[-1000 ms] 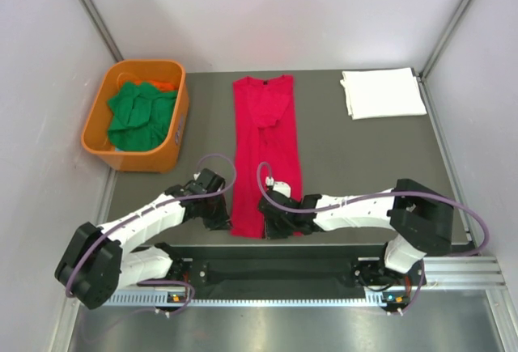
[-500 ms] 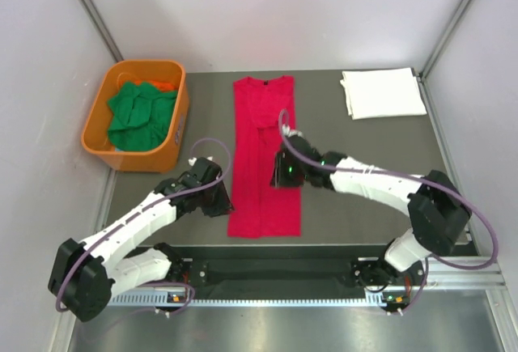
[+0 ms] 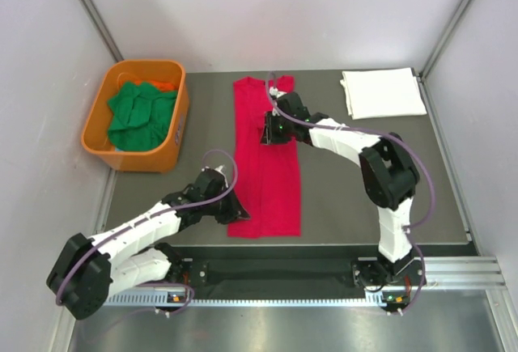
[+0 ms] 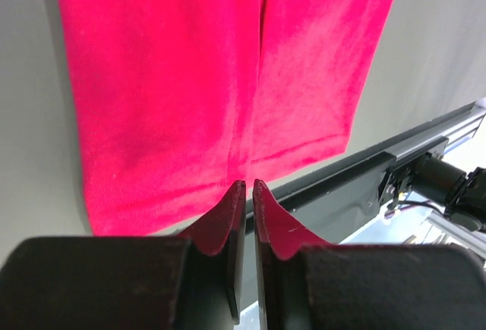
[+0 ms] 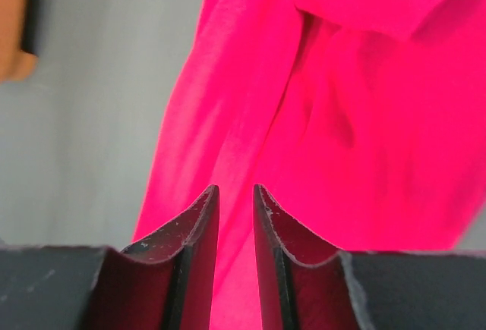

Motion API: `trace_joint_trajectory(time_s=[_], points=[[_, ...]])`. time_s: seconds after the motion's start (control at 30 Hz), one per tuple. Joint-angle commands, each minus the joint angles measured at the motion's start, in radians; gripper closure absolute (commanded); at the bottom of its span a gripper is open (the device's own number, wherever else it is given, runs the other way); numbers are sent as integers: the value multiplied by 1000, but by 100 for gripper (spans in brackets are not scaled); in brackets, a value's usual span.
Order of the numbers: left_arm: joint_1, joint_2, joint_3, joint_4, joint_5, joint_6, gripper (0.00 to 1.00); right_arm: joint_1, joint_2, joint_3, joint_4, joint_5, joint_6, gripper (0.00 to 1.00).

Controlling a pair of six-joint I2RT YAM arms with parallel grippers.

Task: Fold and stack the t-shirts
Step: Fold the tshirt

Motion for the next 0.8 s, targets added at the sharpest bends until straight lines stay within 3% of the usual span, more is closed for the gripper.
trace_joint_trajectory(time_s=[0.0, 0.27, 0.77], points=[[-6, 19, -25, 128, -2, -25, 86, -4, 63, 107, -1, 11, -67, 75], [-23, 103, -51, 157, -17, -37, 85, -4, 197, 185, 5, 33, -84, 74], [-38, 125, -103, 139, -69, -46, 85, -4, 298, 248, 22, -1, -47, 73]])
